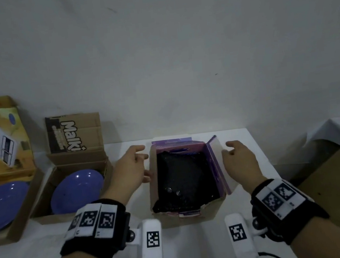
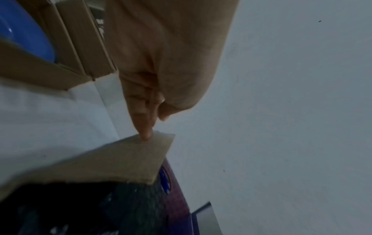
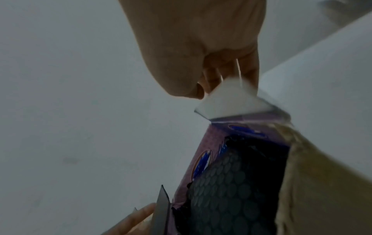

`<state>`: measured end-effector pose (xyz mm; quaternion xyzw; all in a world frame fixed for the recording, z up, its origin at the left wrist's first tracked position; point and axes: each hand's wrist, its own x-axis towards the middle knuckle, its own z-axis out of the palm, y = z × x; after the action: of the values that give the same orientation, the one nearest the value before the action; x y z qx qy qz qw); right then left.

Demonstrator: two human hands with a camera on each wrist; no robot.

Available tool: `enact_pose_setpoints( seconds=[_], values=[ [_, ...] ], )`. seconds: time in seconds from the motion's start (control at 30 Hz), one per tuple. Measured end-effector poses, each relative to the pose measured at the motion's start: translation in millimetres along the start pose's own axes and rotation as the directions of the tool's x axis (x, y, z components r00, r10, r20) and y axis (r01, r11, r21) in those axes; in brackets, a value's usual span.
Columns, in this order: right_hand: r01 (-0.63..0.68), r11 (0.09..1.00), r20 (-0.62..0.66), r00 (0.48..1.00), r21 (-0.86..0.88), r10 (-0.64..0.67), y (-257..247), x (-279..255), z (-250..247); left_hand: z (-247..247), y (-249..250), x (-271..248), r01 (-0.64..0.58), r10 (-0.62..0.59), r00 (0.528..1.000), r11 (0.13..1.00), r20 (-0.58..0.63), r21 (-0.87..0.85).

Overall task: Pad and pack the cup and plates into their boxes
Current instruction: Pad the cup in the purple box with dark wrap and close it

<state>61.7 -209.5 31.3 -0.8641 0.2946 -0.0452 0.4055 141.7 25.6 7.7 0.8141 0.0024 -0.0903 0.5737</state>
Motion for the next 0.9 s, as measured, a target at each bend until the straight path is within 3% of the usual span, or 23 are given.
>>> enact_pose_setpoints(
  seconds=[0.07,0.17,0.23,0.3,0.43,0.63,0.9],
  values=[
    [0.065,0.998,0.006,0.998,0.023,-0.065,-4,0,1,7,-5,2,-0.025,0.015,0.997,0.991,0.075,0.135],
    [0.127,0.986,0.073,0.99,-0.105,-0.119,-1,-4,7,14,-13,2,-0.081,0.061,0.995,0.953,0.077,0.293],
    [0.113,0.984,0.066,0.992,-0.135,-0.105,5,-6,10,17,-10,1,-0.037,0.015,0.994,0.98,0.113,0.193],
    [0.072,0.995,0.051,0.996,-0.066,-0.069,12,-6,13,18,-5,4,0.06,-0.051,0.973,0.998,0.225,-0.032],
    [0.024,0.998,0.048,0.999,0.05,-0.026,19,-3,17,14,-5,17,0.153,-0.066,0.952,0.948,0.298,-0.278],
    [0.059,0.997,0.015,0.998,0.057,-0.06,24,-2,20,19,-12,19,0.112,-0.01,0.969,0.909,0.247,-0.402],
    [0.064,0.99,0.026,0.997,0.125,-0.068,29,-8,22,16,-25,13,0.005,0.08,0.982,0.895,0.172,-0.446]
  ],
)
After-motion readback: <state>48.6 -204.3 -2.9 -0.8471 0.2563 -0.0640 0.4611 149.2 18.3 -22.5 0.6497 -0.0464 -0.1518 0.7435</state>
